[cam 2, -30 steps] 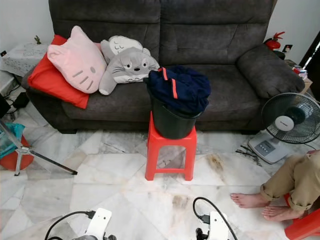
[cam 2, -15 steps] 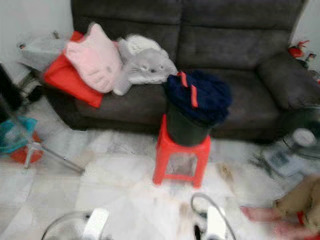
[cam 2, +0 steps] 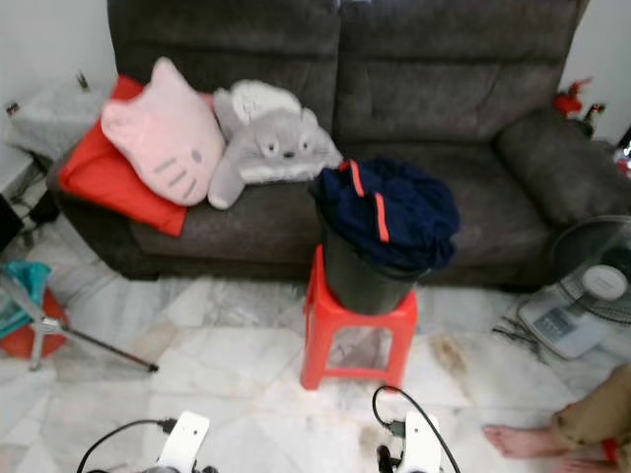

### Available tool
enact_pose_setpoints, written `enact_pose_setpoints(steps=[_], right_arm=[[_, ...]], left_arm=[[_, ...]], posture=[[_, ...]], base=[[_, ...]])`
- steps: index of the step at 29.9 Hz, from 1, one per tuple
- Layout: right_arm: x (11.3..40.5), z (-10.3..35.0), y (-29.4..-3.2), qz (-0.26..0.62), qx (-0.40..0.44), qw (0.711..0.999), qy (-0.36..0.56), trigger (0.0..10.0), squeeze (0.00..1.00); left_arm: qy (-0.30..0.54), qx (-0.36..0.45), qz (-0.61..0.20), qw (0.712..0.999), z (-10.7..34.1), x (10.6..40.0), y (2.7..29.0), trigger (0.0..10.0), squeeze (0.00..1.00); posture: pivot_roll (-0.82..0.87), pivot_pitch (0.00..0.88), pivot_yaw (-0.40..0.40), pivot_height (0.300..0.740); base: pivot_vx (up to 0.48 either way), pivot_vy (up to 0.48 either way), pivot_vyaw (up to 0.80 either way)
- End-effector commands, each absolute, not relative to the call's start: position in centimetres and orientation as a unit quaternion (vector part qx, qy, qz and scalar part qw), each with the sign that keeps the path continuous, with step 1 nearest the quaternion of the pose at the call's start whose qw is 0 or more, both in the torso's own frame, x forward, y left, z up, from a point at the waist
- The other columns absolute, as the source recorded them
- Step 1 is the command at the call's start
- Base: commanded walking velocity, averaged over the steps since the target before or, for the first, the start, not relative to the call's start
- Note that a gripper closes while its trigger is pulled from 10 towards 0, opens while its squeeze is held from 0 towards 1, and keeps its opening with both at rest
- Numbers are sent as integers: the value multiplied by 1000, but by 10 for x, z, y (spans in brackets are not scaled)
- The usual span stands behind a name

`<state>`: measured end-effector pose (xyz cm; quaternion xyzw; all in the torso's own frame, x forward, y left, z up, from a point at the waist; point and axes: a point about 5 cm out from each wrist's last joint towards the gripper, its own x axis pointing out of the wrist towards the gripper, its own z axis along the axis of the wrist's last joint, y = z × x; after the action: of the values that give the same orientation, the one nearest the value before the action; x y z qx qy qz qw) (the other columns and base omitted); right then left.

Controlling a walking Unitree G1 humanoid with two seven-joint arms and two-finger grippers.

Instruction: Hang hanger

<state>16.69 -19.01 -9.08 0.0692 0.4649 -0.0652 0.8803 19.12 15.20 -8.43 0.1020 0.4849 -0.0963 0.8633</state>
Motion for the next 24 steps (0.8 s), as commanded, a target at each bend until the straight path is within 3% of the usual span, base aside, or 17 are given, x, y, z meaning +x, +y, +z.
enact_pose_setpoints(steps=[1,24], right_arm=[[163,-91,-201,-80,62,878,468,10000,0],[163,-91,-201,-80,61,878,468,10000,0]], left_arm=[[484,91,-102,864,-84,192,143,10000,0],[484,93,-104,864,-84,192,143,10000,0]], posture=[[-6,0,-9,740],[-6,0,-8,740]], base=[[277,0,0],[278,0,0]])
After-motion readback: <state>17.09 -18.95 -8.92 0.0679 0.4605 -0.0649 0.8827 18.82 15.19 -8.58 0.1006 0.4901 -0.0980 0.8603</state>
